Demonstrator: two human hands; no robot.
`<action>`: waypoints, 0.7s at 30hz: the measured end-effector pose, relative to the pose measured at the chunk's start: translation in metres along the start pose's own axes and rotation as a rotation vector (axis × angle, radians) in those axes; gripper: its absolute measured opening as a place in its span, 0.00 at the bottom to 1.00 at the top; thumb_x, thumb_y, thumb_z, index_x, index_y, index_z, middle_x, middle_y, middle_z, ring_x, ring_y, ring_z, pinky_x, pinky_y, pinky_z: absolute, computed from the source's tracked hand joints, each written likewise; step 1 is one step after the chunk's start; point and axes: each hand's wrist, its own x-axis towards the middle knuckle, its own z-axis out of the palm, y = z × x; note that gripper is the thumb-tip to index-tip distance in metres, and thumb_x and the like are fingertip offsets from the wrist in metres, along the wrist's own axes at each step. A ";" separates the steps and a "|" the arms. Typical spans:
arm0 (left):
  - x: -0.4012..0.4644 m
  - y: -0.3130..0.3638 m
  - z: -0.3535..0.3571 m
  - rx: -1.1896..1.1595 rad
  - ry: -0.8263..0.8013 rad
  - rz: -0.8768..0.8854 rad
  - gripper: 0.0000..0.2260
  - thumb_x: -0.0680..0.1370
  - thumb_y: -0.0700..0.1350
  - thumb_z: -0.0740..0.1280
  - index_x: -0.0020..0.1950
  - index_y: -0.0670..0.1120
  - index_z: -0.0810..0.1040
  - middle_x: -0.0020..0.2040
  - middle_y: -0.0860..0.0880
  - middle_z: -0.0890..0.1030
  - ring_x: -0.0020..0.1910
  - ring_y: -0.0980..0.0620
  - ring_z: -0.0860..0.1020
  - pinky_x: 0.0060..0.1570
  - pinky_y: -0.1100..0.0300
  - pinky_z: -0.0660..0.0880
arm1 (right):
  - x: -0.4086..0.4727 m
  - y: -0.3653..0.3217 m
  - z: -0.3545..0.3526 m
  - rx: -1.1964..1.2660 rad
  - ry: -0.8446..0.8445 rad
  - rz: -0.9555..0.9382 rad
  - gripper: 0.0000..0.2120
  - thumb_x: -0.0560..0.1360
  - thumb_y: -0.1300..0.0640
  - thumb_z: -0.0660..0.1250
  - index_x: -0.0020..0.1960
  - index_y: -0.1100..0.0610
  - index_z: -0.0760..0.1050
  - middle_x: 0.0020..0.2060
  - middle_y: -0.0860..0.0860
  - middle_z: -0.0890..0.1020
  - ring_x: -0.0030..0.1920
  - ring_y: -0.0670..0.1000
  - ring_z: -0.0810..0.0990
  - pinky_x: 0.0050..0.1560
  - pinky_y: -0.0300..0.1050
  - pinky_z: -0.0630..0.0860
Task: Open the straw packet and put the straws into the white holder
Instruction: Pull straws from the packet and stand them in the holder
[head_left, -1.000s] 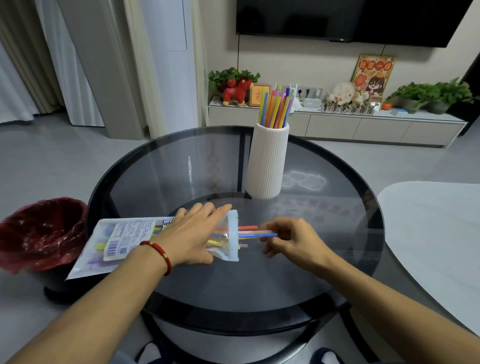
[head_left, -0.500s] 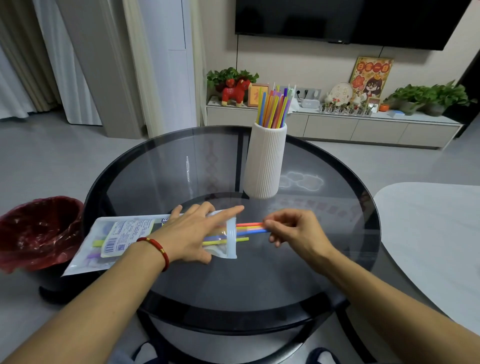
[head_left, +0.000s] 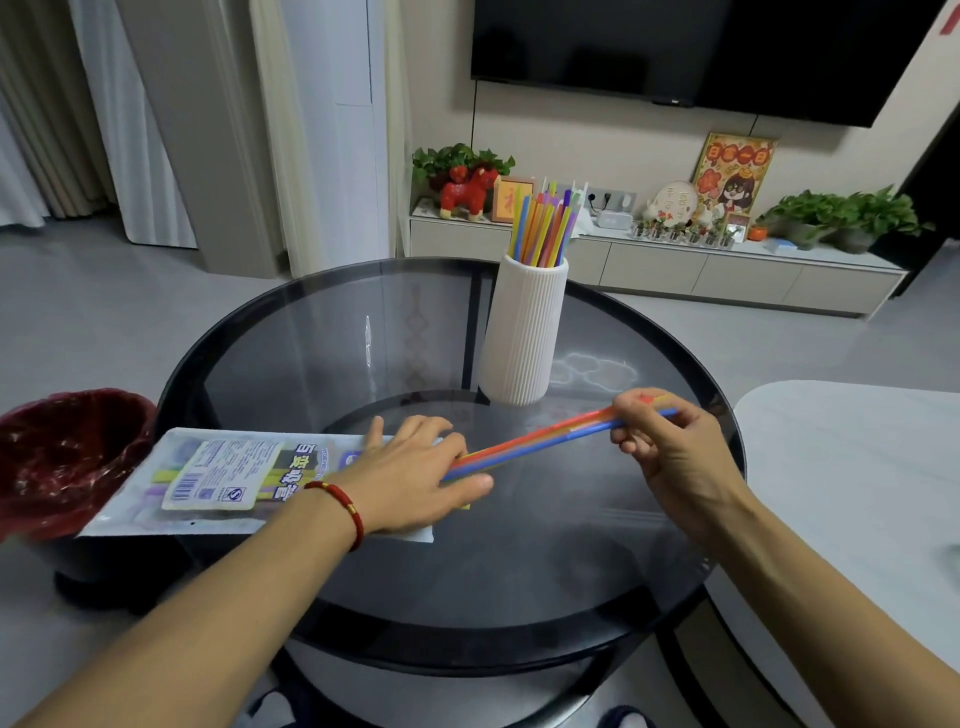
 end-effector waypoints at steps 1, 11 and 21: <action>0.002 0.004 0.001 0.016 0.028 0.012 0.20 0.79 0.67 0.51 0.56 0.54 0.71 0.68 0.53 0.67 0.72 0.52 0.61 0.73 0.33 0.50 | 0.000 0.000 0.003 0.039 0.010 -0.003 0.03 0.67 0.57 0.78 0.38 0.57 0.87 0.34 0.53 0.84 0.31 0.48 0.82 0.34 0.36 0.80; 0.008 0.027 0.008 -0.015 0.122 0.200 0.13 0.84 0.57 0.53 0.58 0.51 0.71 0.54 0.57 0.69 0.59 0.55 0.66 0.71 0.42 0.60 | -0.021 0.024 0.063 -0.405 -0.131 -0.058 0.10 0.81 0.60 0.70 0.49 0.68 0.82 0.34 0.62 0.85 0.32 0.57 0.83 0.34 0.45 0.82; 0.006 -0.016 0.001 -0.012 0.154 -0.049 0.19 0.82 0.62 0.50 0.66 0.57 0.71 0.66 0.54 0.71 0.72 0.52 0.63 0.73 0.40 0.57 | 0.002 -0.035 0.047 -1.203 -0.188 -0.271 0.10 0.81 0.53 0.69 0.43 0.56 0.82 0.30 0.49 0.84 0.29 0.45 0.85 0.31 0.36 0.82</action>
